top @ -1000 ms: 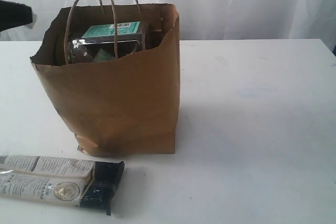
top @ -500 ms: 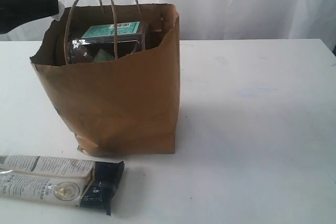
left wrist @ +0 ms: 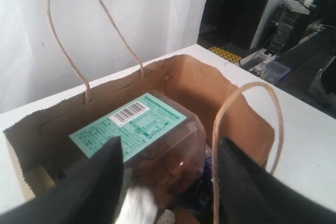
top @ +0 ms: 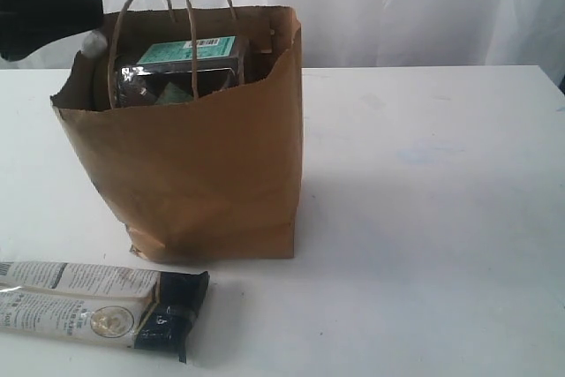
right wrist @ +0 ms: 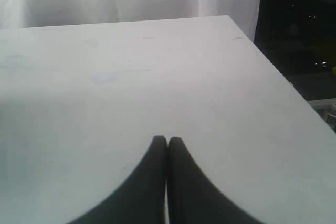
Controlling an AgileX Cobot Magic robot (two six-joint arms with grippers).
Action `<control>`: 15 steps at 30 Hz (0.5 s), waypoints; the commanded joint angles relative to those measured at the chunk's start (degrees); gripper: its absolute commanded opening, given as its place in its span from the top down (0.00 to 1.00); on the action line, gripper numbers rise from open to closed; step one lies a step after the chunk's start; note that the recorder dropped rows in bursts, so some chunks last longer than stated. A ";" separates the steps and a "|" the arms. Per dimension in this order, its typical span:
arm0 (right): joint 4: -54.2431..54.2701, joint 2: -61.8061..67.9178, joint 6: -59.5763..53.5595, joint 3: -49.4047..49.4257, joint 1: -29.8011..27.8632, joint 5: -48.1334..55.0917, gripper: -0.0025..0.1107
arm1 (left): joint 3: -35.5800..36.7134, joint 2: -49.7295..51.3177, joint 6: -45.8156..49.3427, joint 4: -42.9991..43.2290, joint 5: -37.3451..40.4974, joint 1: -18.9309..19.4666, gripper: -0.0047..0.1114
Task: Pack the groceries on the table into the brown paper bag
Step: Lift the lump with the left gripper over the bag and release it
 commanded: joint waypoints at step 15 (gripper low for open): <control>0.00 -0.20 0.31 0.08 -0.10 -0.45 0.98 | -3.07 -3.53 -5.33 2.48 -15.49 0.10 0.72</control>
